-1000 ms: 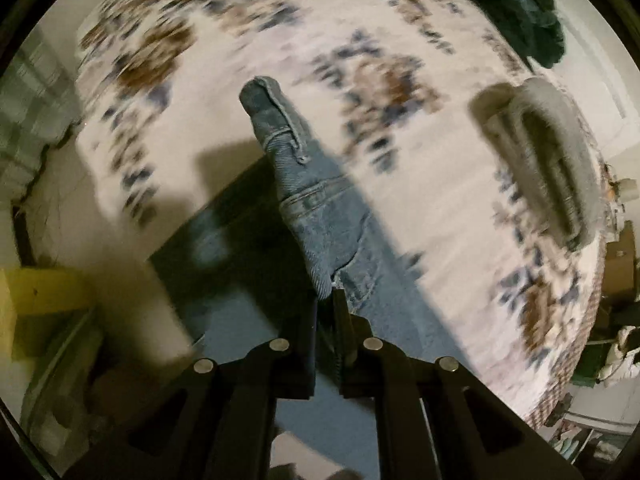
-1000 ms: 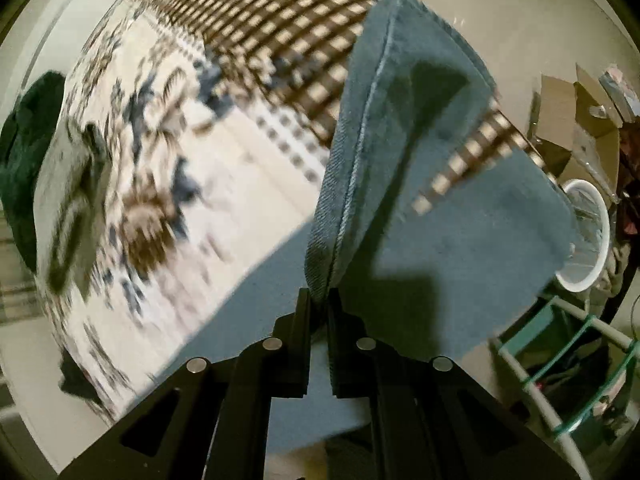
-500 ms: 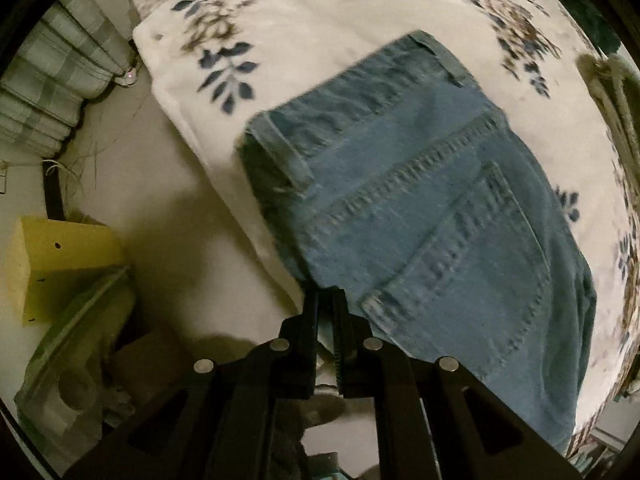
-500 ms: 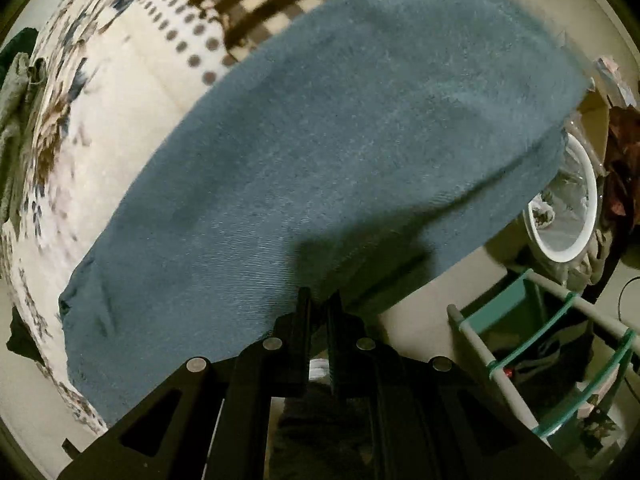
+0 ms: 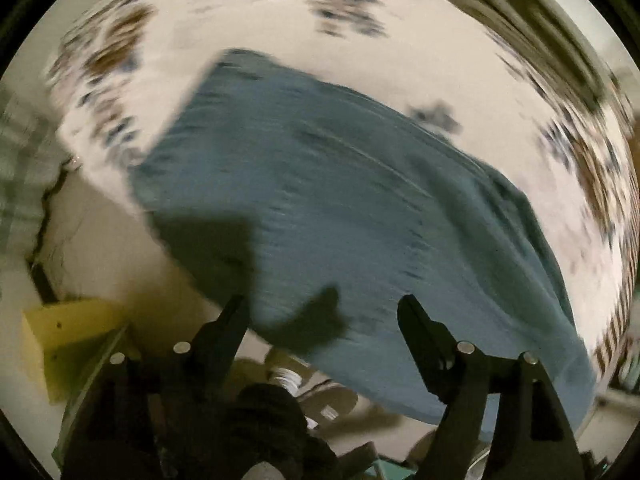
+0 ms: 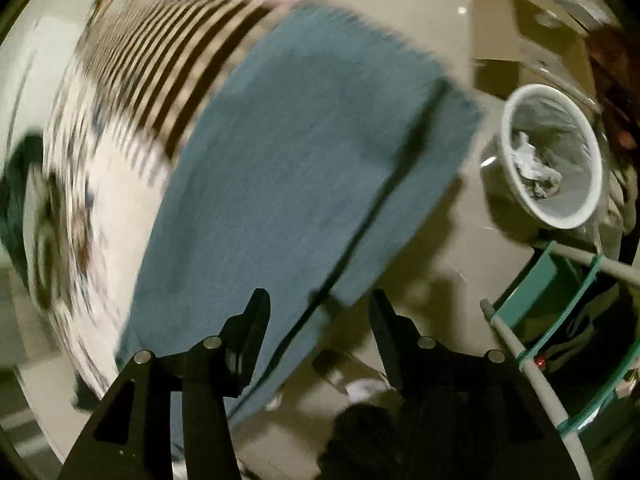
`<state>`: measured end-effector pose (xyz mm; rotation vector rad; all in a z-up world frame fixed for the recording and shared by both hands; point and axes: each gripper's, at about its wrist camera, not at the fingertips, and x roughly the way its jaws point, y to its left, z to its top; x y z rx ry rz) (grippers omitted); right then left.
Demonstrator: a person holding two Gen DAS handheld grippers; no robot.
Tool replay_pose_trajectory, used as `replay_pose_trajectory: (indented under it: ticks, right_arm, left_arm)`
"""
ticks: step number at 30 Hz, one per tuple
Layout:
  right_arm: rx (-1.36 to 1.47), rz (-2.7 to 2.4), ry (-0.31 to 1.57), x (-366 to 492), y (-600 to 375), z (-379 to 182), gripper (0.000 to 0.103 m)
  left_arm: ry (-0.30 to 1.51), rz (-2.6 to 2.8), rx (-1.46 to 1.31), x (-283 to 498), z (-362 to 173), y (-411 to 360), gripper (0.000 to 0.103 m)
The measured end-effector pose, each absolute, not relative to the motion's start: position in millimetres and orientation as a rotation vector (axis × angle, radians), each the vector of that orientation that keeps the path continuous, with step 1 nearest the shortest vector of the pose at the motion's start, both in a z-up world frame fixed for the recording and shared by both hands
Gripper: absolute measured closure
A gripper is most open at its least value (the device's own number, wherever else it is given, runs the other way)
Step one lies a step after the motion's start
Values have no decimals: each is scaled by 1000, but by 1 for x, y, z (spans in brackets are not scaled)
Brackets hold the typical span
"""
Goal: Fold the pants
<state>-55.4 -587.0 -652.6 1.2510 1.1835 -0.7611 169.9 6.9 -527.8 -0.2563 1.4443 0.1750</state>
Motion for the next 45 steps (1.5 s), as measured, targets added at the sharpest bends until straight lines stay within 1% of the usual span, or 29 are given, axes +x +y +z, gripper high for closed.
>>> replay_pose_trajectory:
  ticks: [7, 9, 10, 11, 12, 13, 15, 18, 21, 22, 24, 26, 27, 28, 29, 30, 31, 33, 36, 39, 42, 45]
  right_arm:
    - [1411, -888, 912, -95, -660, -658, 49]
    - [1427, -892, 865, -92, -671, -664, 49]
    - [1433, -897, 862, -89, -675, -670, 51]
    - [1446, -899, 850, -87, -677, -675, 56]
    - [1456, -895, 836, -84, -677, -678, 78]
    - [1453, -894, 841, -81, -677, -680, 95]
    - [1411, -904, 831, -78, -674, -673, 97]
    - [1328, -915, 818, -78, -663, -650, 98]
    - [1292, -954, 825, -88, -657, -640, 98]
    - [1274, -966, 858, -90, -657, -644, 98]
    - [1280, -962, 924, -92, -659, -662, 96]
    - [1314, -976, 1051, -91, -663, -688, 94]
    - [1320, -997, 1093, -94, -664, -694, 89]
    - [1327, -1014, 1106, -96, -665, -695, 87]
    - [1335, -1014, 1093, -97, -664, -693, 83]
    - [1334, -1012, 1082, -96, -663, -688, 71]
    - [1322, -1012, 1074, -95, -662, -682, 66]
    - [1286, -985, 1041, -87, -656, -663, 64]
    - [1182, -887, 1044, -50, -645, -638, 59]
    - [1086, -788, 1067, -1, -641, -624, 58]
    - [1044, -667, 1116, 55, -633, -624, 58]
    - [1000, -494, 1223, 108, -604, -641, 58]
  left_arm:
    - [1483, -1, -95, 172, -548, -91, 28]
    - [1493, -31, -36, 175, -558, -109, 28]
    - [1501, -46, -15, 175, -563, -118, 28]
    - [1512, -59, 8, 175, -567, -126, 28]
    - [1518, -65, 25, 175, -570, -130, 28]
    - [1521, -72, 44, 174, -572, -134, 28]
    - [1530, -81, 74, 172, -576, -140, 28]
    - [1542, -85, 93, 170, -580, -142, 28]
    - [1552, -84, 98, 170, -586, -147, 28]
    - [1556, -81, 101, 172, -589, -147, 28]
    - [1562, -85, 98, 174, -592, -147, 28]
    - [1572, -90, 102, 177, -592, -148, 28]
    - [1574, -100, 101, 180, -590, -149, 28]
    - [1574, -107, 104, 185, -586, -152, 28]
    - [1573, -119, 110, 183, -580, -151, 28]
    - [1573, -136, 113, 183, -575, -155, 28]
    - [1571, -150, 112, 183, -572, -160, 28]
    - [1555, -189, 108, 188, -563, -171, 28]
    - [1518, -230, 117, 196, -555, -192, 28]
    - [1499, -258, 94, 208, -551, -215, 28]
    - [1475, -278, 120, 220, -557, -240, 28]
    - [1496, -262, 183, 225, -582, -254, 28]
